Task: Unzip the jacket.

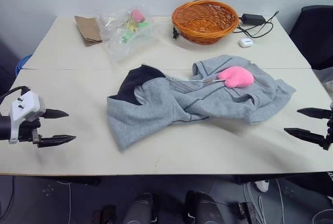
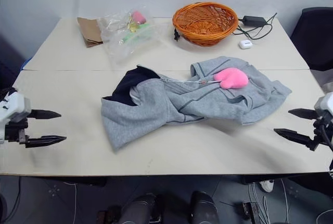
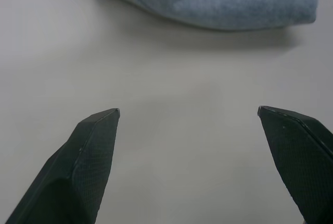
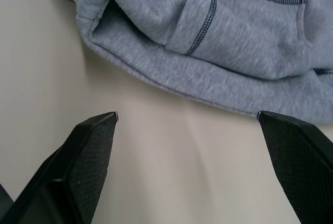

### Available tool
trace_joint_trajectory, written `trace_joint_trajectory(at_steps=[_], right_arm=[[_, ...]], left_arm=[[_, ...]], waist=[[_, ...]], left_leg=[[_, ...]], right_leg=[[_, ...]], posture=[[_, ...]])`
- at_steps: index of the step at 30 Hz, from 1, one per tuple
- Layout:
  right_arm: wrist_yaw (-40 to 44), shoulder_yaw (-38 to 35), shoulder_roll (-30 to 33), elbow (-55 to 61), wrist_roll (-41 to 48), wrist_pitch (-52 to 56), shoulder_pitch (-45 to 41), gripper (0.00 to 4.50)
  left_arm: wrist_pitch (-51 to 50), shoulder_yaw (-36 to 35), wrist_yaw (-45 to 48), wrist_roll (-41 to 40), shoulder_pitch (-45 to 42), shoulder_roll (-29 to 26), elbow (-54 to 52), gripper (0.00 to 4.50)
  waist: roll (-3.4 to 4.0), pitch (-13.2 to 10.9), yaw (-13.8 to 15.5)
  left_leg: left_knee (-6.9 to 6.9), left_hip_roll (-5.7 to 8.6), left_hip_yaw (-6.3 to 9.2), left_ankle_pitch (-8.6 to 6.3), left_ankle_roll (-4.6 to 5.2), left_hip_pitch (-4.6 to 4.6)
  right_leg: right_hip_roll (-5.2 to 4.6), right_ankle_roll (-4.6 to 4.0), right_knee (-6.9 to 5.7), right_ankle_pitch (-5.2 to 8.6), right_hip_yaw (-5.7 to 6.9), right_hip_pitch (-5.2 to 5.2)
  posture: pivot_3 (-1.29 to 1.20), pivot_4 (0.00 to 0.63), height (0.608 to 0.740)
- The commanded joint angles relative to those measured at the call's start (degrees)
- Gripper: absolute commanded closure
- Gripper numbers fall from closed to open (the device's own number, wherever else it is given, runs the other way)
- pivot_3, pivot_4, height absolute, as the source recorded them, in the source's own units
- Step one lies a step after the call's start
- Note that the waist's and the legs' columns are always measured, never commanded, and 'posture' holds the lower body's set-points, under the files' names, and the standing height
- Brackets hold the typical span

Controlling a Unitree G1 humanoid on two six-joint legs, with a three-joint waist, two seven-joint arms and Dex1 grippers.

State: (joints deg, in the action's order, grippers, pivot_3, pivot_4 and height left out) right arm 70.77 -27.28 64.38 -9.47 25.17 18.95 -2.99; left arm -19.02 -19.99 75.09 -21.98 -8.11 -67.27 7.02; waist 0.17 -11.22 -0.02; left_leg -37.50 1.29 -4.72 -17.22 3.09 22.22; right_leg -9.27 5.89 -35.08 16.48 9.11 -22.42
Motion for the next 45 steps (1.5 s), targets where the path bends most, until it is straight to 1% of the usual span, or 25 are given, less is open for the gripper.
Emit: trace_joint_trajectory(at_steps=[1, 5, 7, 10, 13, 14, 15, 19, 21, 23, 27, 31, 34, 36, 39, 40, 41, 44, 45], right_arm=[[-0.5, -0.4, -0.6, 2.0, 0.2, -0.4, 0.0, 0.01], [-0.9, -0.2, -0.5, 2.9, 2.4, 3.0, -2.8, 0.01], [-0.6, 0.8, 0.0, 4.0, 1.8, 3.1, -3.5, 0.01], [-0.9, 3.1, 0.8, 4.7, -1.4, 0.6, -4.1, 0.01], [-0.8, 4.7, 1.6, 4.9, -4.2, -2.9, -4.3, 0.01], [-0.8, 5.6, 2.0, 5.2, -5.8, -4.8, -4.3, 0.01], [-0.7, 6.2, 2.3, 5.2, -6.9, -6.2, -4.4, 0.01], [-1.2, 10.4, 2.0, 5.1, -11.7, -14.1, -7.0, 0.01], [-2.8, 13.6, 1.8, 3.5, -16.2, -20.1, -9.2, 0.01], [-3.9, 16.4, 1.9, 1.2, -20.2, -25.5, -10.9, 0.01], [-7.0, 22.7, 1.8, -7.1, -28.6, -37.1, -16.0, 0.01], [-9.3, 26.6, -1.2, -13.4, -31.0, -40.3, -22.1, 0.01], [-10.2, 29.0, -3.6, -17.0, -32.3, -42.1, -25.3, 0.0], [-10.6, 30.0, -5.1, -18.5, -32.4, -42.7, -26.8, 0.0], [-11.6, 31.6, -7.2, -20.6, -33.2, -43.6, -28.6, 0.62], [-11.8, 31.9, -7.5, -21.2, -33.5, -44.2, -29.0, 0.93], [-12.2, 32.3, -8.0, -22.0, -33.9, -44.7, -29.3, 1.18], [-13.3, 32.9, -9.0, -23.5, -34.6, -45.7, -29.7, 2.2], [-13.6, 33.0, -9.1, -23.9, -34.7, -46.0, -29.8, 2.41]], left_arm=[[-2.6, -0.8, -0.1, -2.0, -0.3, 0.1, -2.8, 0.0], [-8.0, 0.6, -0.6, -5.5, -2.5, 1.1, -7.3, 0.0], [-10.2, 2.6, -2.3, -6.9, -4.5, 2.8, -12.0, 0.0], [-13.0, 7.3, -5.4, -8.5, -7.1, 6.4, -21.1, 0.0], [-14.4, 11.3, -7.1, -8.6, -9.6, 8.5, -26.0, 0.0], [-14.7, 13.5, -7.8, -7.8, -11.0, 9.2, -27.8, 0.0], [-15.0, 15.1, -8.3, -7.3, -12.0, 9.7, -29.1, 0.0], [-17.1, 25.6, -13.7, -0.4, -19.4, 13.9, -29.9, 0.0], [-17.2, 30.2, -14.7, 2.7, -22.0, 15.7, -29.3, 0.0], [-17.2, 33.1, -15.4, 4.9, -23.7, 17.1, -28.5, 0.0], [-13.1, 41.5, -17.6, 14.7, -27.1, 20.1, -23.1, 0.0], [-7.6, 46.7, -20.9, 23.6, -29.0, 23.5, -17.8, 0.0], [-5.3, 47.5, -21.9, 26.8, -29.1, 25.2, -15.2, 0.56], [-4.6, 47.1, -21.9, 27.6, -29.0, 25.7, -14.3, 1.28], [-4.4, 46.1, -21.4, 28.1, -28.4, 25.8, -14.3, 2.1], [-4.4, 45.8, -21.2, 28.1, -28.2, 25.7, -14.4, 2.43], [-4.5, 45.3, -21.1, 28.1, -27.9, 25.5, -14.6, 2.65], [-4.6, 44.1, -20.6, 27.9, -27.0, 24.8, -15.3, 3.52], [-4.6, 43.8, -20.5, 28.0, -26.7, 24.7, -15.6, 3.77]], waist=[[0.0, 0.0, 0.0], [0.0, 0.0, 0.0], [0.0, 0.0, 0.1], [0.0, 0.0, 0.4], [0.0, 0.0, 0.8], [0.0, 0.0, 1.0], [0.0, 0.0, 1.1], [0.0, 0.0, 1.5], [0.0, 0.0, 1.5], [-0.01, 0.0, 1.4], [-0.01, 0.0, 1.5], [-0.02, 0.0, 1.4], [-0.02, 0.0, 1.4], [-0.02, 0.0, 1.4], [-0.02, 0.0, 1.4], [-0.02, 0.0, 1.4], [-0.02, 0.0, 1.3], [-0.02, 0.0, 1.3], [-0.02, 0.0, 1.3]], left_leg=[[0.0, 0.0, 0.0, 0.0, 0.0, 0.0], [-0.04, -0.01, -0.05, 0.01, 0.0, -0.01], [-0.12, -0.03, -0.04, 0.0, 0.01, 0.0], [-0.2, -0.03, -0.02, 0.0, 0.0, 0.0], [-0.29, 0.0, -0.02, -0.01, 0.01, 0.02], [-0.34, -0.01, -0.03, -0.01, 0.01, 0.04], [-0.4, -0.04, -0.04, -0.02, 0.0, 0.05], [-0.58, -0.14, -0.06, -0.03, -0.03, 0.01], [-0.61, -0.15, -0.07, -0.03, -0.04, 0.01], [-0.61, -0.15, -0.12, -0.04, -0.04, 0.02], [-0.61, -0.17, -0.14, -0.04, -0.05, 0.04], [-0.63, -0.19, -0.21, -0.03, -0.03, 0.04], [-0.65, -0.26, -0.2, -0.03, -0.03, 0.06], [-0.68, -0.26, -0.21, -0.03, -0.03, 0.03], [-0.73, -0.26, -0.19, -0.02, -0.02, 0.06], [-0.74, -0.25, -0.2, -0.02, -0.01, 0.05], [-0.73, -0.25, -0.19, -0.02, -0.01, 0.05], [-0.72, -0.27, -0.19, -0.02, -0.01, 0.05], [-0.73, -0.27, -0.19, -0.02, -0.01, 0.05]], right_leg=[[0.0, 0.0, 0.0, 0.0, 0.0, 0.0], [0.07, 0.0, -0.02, 0.0, -0.02, 0.01], [0.06, 0.0, -0.06, 0.0, -0.05, 0.02], [0.05, 0.0, -0.07, 0.0, -0.05, 0.06], [0.05, 0.02, -0.09, -0.01, -0.08, 0.08], [0.15, 0.02, -0.1, -0.01, -0.07, 0.07], [0.46, 0.02, -0.13, -0.01, -0.14, 0.06], [0.66, 0.02, -0.23, -0.03, -0.28, 0.1], [0.69, 0.02, -0.25, -0.03, -0.32, 0.1], [0.71, 0.02, -0.25, -0.03, -0.36, 0.07], [0.74, 0.01, -0.2, -0.03, -0.33, 0.06], [0.76, 0.01, -0.22, -0.03, -0.16, 0.05], [0.8, 0.01, -0.22, -0.03, -0.14, 0.04], [0.8, 0.01, -0.25, -0.03, -0.14, 0.07], [0.77, 0.01, -0.28, -0.03, -0.15, 0.07], [0.76, 0.01, -0.29, -0.03, -0.15, 0.07], [0.76, 0.01, -0.3, -0.03, -0.15, 0.07], [0.77, 0.01, -0.29, -0.03, -0.16, 0.06], [0.77, 0.01, -0.3, -0.03, -0.17, 0.06]], posture=[[0.0, 0.15, 0.74], [0.0, 0.15, 0.74], [0.0, 0.15, 0.74], [0.0, 0.15, 0.74], [0.0, 0.15, 0.74], [0.0, 0.15, 0.74], [0.0, 0.15, 0.74], [0.0, 0.15, 0.74], [0.0, 0.15, 0.74], [0.0, 0.15, 0.74], [0.0, 0.15, 0.74], [0.0, 0.15, 0.74], [0.0, 0.15, 0.74], [0.0, 0.15, 0.74], [0.0, 0.15, 0.74], [0.0, 0.15, 0.74], [0.0, 0.15, 0.74], [0.0, 0.15, 0.74], [0.0, 0.15, 0.74]])
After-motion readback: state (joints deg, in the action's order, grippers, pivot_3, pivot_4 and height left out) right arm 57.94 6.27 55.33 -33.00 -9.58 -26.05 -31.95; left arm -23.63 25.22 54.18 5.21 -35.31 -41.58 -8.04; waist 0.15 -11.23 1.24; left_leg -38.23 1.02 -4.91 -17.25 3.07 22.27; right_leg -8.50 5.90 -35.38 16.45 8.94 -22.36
